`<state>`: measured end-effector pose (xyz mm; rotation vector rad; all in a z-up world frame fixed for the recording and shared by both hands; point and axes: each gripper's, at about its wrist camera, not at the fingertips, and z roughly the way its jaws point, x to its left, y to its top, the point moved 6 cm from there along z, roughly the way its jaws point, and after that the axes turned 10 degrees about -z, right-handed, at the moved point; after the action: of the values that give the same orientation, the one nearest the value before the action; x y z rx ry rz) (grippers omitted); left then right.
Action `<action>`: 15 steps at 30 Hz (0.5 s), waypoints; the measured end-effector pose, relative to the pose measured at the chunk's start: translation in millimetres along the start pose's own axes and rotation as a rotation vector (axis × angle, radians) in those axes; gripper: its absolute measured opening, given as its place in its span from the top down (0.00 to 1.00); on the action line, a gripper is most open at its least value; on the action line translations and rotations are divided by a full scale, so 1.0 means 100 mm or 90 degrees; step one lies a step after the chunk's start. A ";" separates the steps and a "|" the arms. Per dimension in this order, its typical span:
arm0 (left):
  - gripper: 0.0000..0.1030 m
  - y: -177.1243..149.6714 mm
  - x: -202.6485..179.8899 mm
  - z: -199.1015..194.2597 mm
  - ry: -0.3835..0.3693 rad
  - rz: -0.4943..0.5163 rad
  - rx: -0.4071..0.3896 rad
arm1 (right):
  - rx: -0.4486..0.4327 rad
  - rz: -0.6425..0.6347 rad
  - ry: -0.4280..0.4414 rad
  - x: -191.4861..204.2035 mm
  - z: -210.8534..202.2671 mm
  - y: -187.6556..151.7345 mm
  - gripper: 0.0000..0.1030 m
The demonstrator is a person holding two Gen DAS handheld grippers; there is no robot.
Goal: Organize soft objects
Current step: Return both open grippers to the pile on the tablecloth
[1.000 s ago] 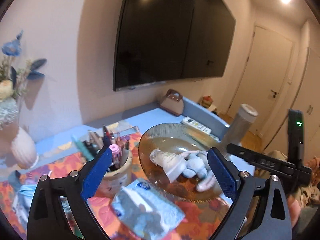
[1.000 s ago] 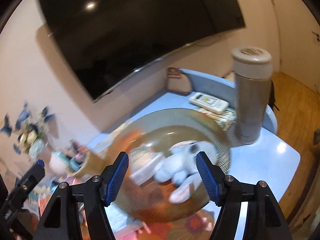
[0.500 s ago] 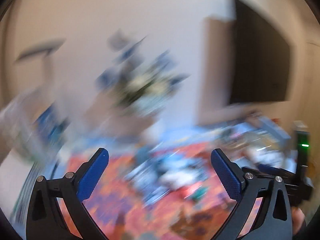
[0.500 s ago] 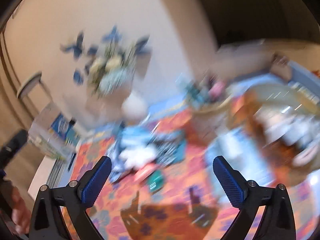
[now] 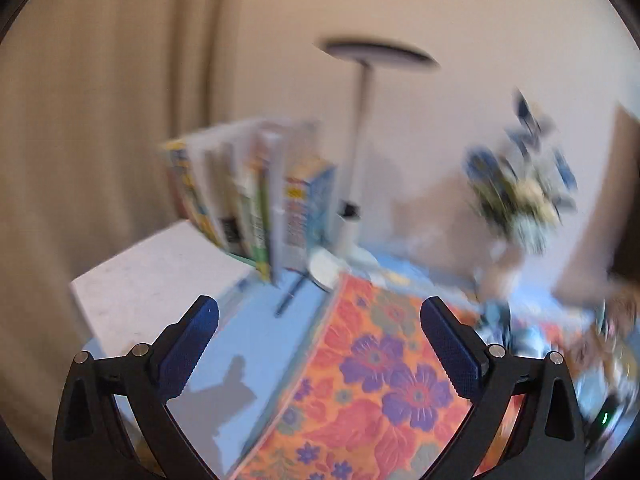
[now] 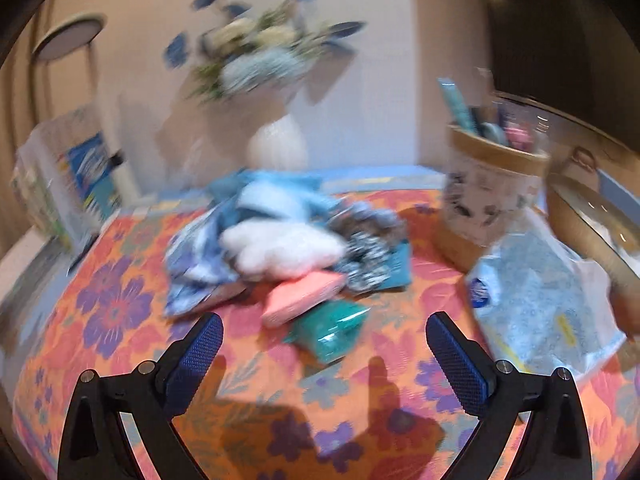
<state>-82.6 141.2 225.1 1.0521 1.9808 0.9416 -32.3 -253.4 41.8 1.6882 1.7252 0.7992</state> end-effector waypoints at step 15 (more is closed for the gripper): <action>0.02 -1.85 -1.69 1.46 -0.128 0.121 0.179 | 0.030 0.123 0.059 -0.30 0.02 -0.09 0.00</action>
<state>42.5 -41.7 38.2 1.4538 1.9044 0.6330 -35.7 -283.7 33.6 1.8975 1.6707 0.9435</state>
